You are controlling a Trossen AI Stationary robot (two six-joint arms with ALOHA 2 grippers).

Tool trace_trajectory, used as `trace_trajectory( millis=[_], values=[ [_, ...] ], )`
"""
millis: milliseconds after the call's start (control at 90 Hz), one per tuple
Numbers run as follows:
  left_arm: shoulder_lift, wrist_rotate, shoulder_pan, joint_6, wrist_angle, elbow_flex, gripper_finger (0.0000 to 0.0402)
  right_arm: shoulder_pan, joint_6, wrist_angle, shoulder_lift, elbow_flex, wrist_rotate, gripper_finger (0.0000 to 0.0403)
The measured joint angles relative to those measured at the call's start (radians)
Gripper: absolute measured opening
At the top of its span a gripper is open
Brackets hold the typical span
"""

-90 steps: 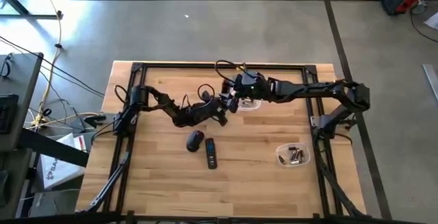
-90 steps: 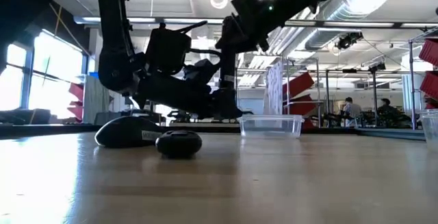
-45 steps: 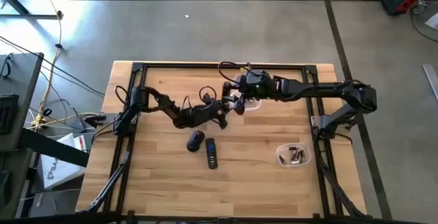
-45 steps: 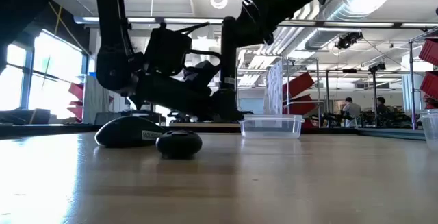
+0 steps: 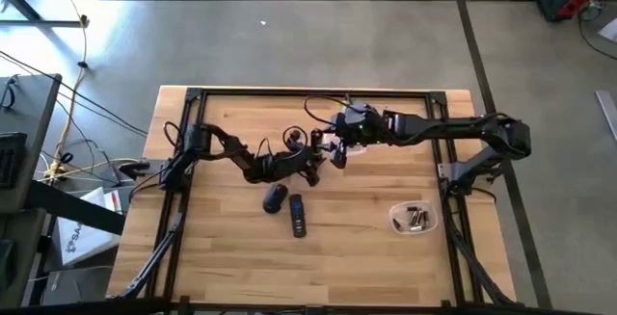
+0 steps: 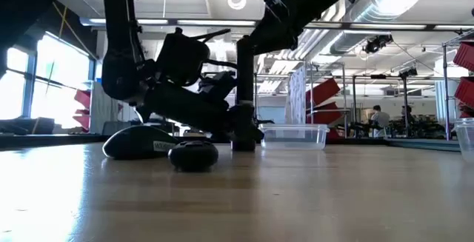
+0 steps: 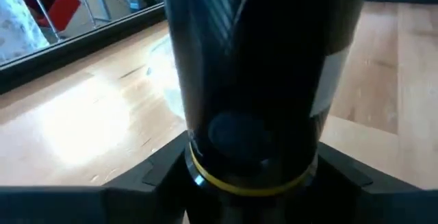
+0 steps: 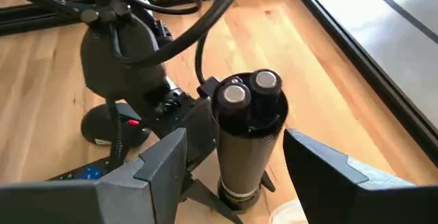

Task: Insert battery
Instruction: Close the flashlight battery compartment

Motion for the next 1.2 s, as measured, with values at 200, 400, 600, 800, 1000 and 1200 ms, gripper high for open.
trace_trajectory(
  millis=[200,400,600,800,1000,1200],
  values=[
    [0.001,0.009,0.0,0.004,0.003,-0.001,0.0213,-0.001,-0.002,-0.006,0.0,0.0,-0.004,0.0211],
    [0.002,0.031,0.0,0.005,0.01,-0.001,0.0211,-0.001,-0.05,-0.019,-0.002,0.0,-0.009,0.0211],
    [-0.003,0.074,0.0,0.005,0.024,-0.002,0.0223,-0.001,-0.071,-0.07,-0.029,0.0,-0.008,0.0211],
    [-0.072,0.083,0.0,0.049,0.032,-0.003,0.0237,-0.001,-0.071,-0.122,-0.098,0.0,-0.008,0.0211],
    [-0.17,0.079,0.0,0.061,-0.041,-0.002,0.0241,-0.001,-0.071,-0.204,-0.169,0.0,-0.008,0.0211],
    [-0.249,0.064,0.0,0.051,-0.181,-0.002,0.0224,-0.001,-0.071,-0.269,-0.182,0.001,-0.008,0.0211]
  ],
)
